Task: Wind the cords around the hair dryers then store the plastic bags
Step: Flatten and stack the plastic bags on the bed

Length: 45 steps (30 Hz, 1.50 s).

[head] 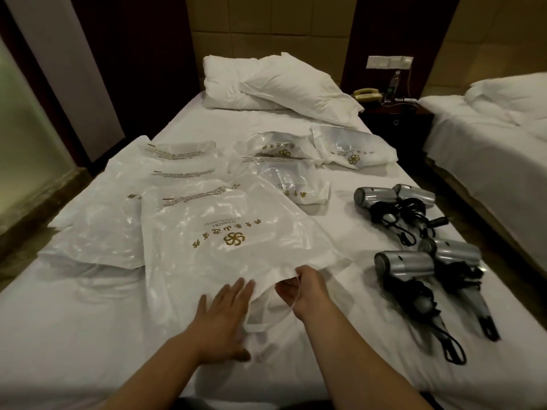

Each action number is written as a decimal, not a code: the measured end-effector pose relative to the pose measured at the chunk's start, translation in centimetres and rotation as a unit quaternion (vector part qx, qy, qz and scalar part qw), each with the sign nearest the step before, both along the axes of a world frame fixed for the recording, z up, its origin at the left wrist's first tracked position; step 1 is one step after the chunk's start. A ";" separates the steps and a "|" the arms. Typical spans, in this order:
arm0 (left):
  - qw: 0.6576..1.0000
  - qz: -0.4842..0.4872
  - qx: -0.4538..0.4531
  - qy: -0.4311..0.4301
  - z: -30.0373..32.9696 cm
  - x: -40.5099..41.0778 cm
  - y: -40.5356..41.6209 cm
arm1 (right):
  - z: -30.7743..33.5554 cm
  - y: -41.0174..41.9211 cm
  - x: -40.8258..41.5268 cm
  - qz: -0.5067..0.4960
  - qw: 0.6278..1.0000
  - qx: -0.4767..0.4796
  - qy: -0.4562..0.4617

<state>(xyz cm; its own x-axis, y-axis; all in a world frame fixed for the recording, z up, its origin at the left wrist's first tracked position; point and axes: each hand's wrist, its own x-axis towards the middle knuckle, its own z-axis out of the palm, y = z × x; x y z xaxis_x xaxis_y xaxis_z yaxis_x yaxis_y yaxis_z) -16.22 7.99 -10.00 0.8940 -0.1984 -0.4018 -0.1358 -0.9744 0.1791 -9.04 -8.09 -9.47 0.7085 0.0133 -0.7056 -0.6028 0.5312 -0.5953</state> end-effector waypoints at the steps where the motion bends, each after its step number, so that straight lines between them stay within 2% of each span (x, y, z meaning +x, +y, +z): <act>1: 0.998 0.020 0.015 -0.060 -0.3 0.0 -0.1 | 0.1 -0.3 0.0 -0.002 1.000 -0.005 -0.002; 3: 0.982 0.059 0.028 -0.178 -0.6 0.6 -0.3 | 0.3 -1.0 -0.2 0.013 1.000 -0.014 -0.012; 4: 0.977 0.071 0.013 -0.201 -0.5 1.0 -0.4 | 0.3 -1.3 -0.3 0.022 0.999 -0.020 -0.017; 9: 0.975 0.147 -0.103 -0.132 0.2 2.8 -2.6 | -0.6 -4.2 -0.9 0.040 0.988 -0.131 -0.067; 11: 0.975 0.161 -0.115 -0.099 0.4 3.3 -3.7 | -1.7 -6.8 -0.7 0.012 0.960 -0.264 -0.094; 12: 0.975 0.161 -0.123 -0.085 0.5 3.5 -4.2 | -2.2 -8.5 -0.7 0.010 0.924 -0.368 -0.100; 13: 0.976 0.159 -0.130 -0.076 0.7 3.7 -4.7 | -2.3 -10.3 -1.0 0.015 0.872 -0.481 -0.093; 15: 0.976 0.155 -0.139 -0.062 1.1 4.0 -5.5 | -2.5 -14.0 -1.6 0.043 0.737 -0.672 -0.060; 16: 0.975 0.159 -0.145 -0.057 1.4 4.2 -5.9 | -2.7 -15.9 -2.0 0.056 0.690 -0.721 -0.041; 17: 0.973 0.164 -0.152 -0.054 1.7 4.4 -6.2 | -2.9 -17.6 -2.4 0.075 0.673 -0.736 -0.013; 18: 0.971 0.169 -0.161 -0.051 2.1 4.5 -6.5 | -3.6 -19.3 -2.5 0.097 0.686 -0.721 0.019; 19: 0.969 0.173 -0.170 -0.048 2.4 4.6 -6.8 | -4.1 -20.7 -2.7 0.124 0.714 -0.688 0.050; 21: 0.965 0.187 -0.181 -0.042 2.9 4.7 -7.2 | -5.3 -22.5 -2.6 0.180 0.756 -0.626 0.065; 24: 0.953 0.226 -0.197 -0.036 3.3 4.8 -7.3 | -5.4 -23.1 -2.0 0.201 0.773 -0.599 0.054; 26: 0.951 0.231 -0.199 -0.042 3.3 4.8 -7.4 | -5.1 -22.1 -1.6 0.186 0.815 -0.547 0.035; 28: 0.950 0.236 -0.198 -0.047 3.1 4.8 -7.5 | -4.7 -20.7 -1.7 0.129 0.898 -0.421 0.010; 29: 0.947 0.242 -0.204 -0.047 3.0 4.9 -7.5 | -4.5 -19.8 -1.9 0.091 0.930 -0.357 -0.002; 30: 0.943 0.252 -0.215 -0.044 2.9 4.9 -7.5 | -4.6 -19.1 -2.2 0.050 0.945 -0.322 -0.016; 32: 0.932 0.273 -0.234 -0.042 2.9 5.1 -7.6 | -5.1 -17.7 -3.2 -0.006 0.943 -0.332 -0.036; 34: 0.928 0.285 -0.235 -0.048 2.8 5.3 -7.8 | -5.6 -16.0 -4.9 -0.035 0.920 -0.387 -0.054; 37: 0.922 0.292 -0.245 -0.069 2.8 5.5 -8.1 | -5.8 -13.2 -8.6 -0.042 0.904 -0.419 -0.072; 40: 0.921 0.296 -0.239 -0.087 2.7 5.5 -8.3 | -5.8 -11.0 -11.5 -0.051 0.906 -0.404 -0.117; 43: 0.937 0.259 -0.202 -0.118 2.7 5.2 -8.5 | -5.5 -9.3 -12.9 -0.001 0.914 -0.381 -0.137; 45: 0.954 0.207 -0.161 -0.145 3.1 4.8 -8.8 | -5.2 -8.4 -12.8 0.067 0.905 -0.397 -0.134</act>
<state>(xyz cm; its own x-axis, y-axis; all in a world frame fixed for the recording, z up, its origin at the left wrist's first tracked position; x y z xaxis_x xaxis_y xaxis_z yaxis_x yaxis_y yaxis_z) -11.43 -0.85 -6.88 0.9868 0.1242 -0.1036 0.1593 -0.8565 0.4910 -21.88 -16.50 -14.72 0.8854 -0.3251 -0.3322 -0.4068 -0.1960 -0.8923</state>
